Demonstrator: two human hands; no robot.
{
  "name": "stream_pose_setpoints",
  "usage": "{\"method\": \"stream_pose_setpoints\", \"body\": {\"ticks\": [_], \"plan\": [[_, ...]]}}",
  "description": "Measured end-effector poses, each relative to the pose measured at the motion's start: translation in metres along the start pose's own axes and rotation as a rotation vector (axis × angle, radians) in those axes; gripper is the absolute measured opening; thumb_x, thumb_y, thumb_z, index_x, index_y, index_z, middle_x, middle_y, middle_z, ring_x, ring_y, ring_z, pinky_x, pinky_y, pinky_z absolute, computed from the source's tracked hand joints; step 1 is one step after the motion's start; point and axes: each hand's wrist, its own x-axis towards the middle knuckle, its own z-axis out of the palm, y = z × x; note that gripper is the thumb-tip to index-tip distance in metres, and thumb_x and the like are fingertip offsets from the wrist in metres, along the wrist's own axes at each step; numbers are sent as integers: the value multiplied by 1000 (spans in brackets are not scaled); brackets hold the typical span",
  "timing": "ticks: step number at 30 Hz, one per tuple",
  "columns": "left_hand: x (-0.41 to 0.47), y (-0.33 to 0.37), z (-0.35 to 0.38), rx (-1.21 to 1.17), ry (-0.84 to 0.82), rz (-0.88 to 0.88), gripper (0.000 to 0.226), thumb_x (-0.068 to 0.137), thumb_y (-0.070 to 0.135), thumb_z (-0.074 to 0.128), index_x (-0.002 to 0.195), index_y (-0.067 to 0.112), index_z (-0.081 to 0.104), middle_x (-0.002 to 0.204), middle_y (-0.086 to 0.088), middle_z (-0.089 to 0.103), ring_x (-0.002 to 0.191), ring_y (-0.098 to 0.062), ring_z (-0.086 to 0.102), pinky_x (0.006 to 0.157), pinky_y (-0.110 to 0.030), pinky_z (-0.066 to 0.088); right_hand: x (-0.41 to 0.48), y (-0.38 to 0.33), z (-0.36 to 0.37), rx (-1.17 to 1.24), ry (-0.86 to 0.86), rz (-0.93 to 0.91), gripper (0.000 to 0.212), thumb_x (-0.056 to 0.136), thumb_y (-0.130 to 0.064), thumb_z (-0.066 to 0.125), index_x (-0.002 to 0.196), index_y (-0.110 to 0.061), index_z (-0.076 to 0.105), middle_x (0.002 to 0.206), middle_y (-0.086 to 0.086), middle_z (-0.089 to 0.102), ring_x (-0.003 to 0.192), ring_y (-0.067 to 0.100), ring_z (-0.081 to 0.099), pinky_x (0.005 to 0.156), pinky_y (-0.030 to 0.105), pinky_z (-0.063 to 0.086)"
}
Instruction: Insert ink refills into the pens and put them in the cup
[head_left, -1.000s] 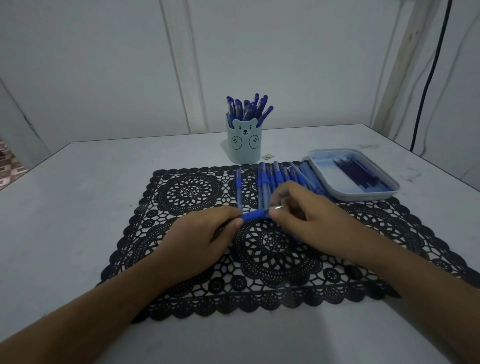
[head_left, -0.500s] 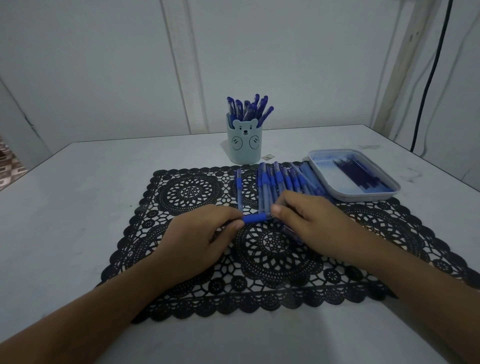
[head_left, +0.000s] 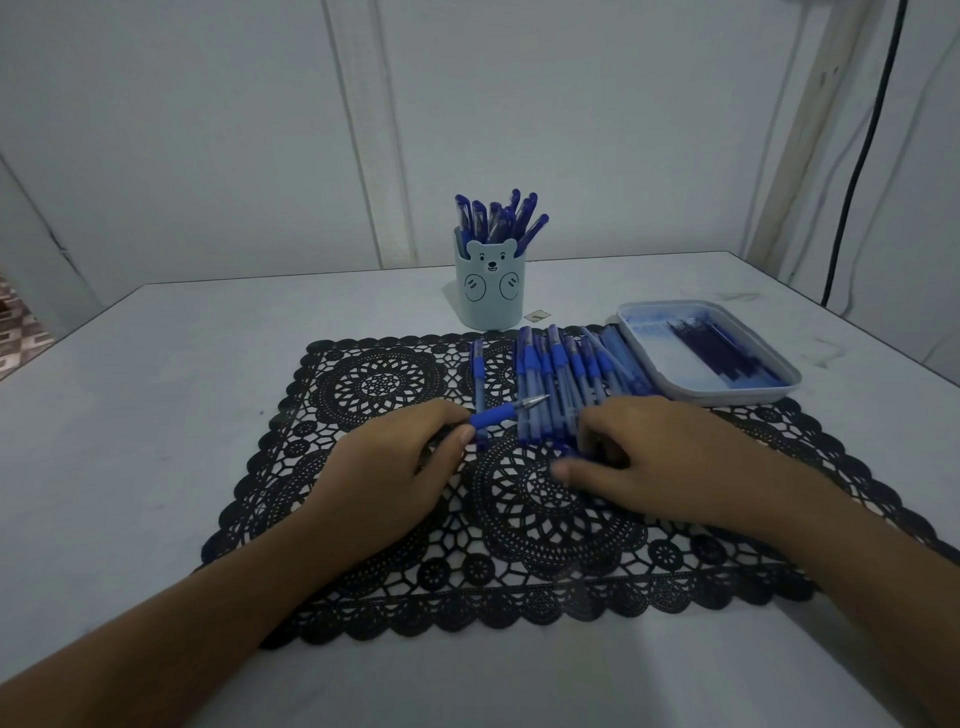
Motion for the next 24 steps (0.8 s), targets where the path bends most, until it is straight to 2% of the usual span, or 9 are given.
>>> {"method": "stream_pose_setpoints", "body": {"ticks": [2,5,8,12,14,16,18,20,24], "plan": [[0,0,0,-9,5,-2,29,90,37,39,97,21,62,63,25,45,59,5,47,53,-9,36,0,1,0,12,-33,-28,29,85,-56,44,88,-28,48,82,-14,47,75,4,48,67,22,43],[1,0,0,-9,-4,1,29,90,38,39,98,21,62,64,22,47,58,4,47,52,-12,37,2,0,-1,147,13,-29,17,87,-44,51,90,-27,53,87,-13,55,82,6,52,74,23,45],[1,0,0,-21,-13,3,30,90,37,38,99,21,62,65,24,46,58,5,47,52,-10,36,3,0,-5,305,99,37,6,89,-35,51,91,-30,54,88,-16,59,81,-3,54,68,8,41],[0,0,0,-18,-10,7,30,90,37,39,97,20,62,66,22,49,58,5,46,52,-10,36,4,1,-8,468,187,84,14,91,-25,49,92,-35,58,83,-29,53,74,-18,49,61,1,35],[0,0,1,-9,-18,15,30,90,37,38,96,20,62,68,17,54,58,1,47,51,-15,39,5,0,-8,530,210,89,14,91,-25,50,91,-36,57,83,-27,54,72,-16,50,61,3,36],[0,0,0,-7,-34,22,30,90,38,38,97,21,62,70,16,56,60,0,48,53,-17,40,5,-1,-8,577,218,101,10,90,-28,51,91,-36,57,75,-24,56,64,-4,51,58,9,37],[0,1,0,-3,-49,34,31,90,39,37,98,21,62,70,20,52,61,6,47,55,-12,39,4,-2,-9,618,221,96,9,89,-30,52,88,-38,56,64,-26,57,57,-3,49,54,9,35],[1,2,0,6,-58,48,32,90,39,36,99,22,62,70,23,47,62,11,45,55,-7,35,4,-4,-9,638,200,75,11,88,-30,53,85,-40,57,60,-29,56,58,-9,49,54,9,35],[0,3,-1,14,-69,81,33,91,39,36,102,23,62,71,24,47,62,14,44,55,-4,34,4,-12,-2,668,142,21,13,86,-30,56,83,-42,59,65,-21,61,61,6,54,58,20,43]]}}
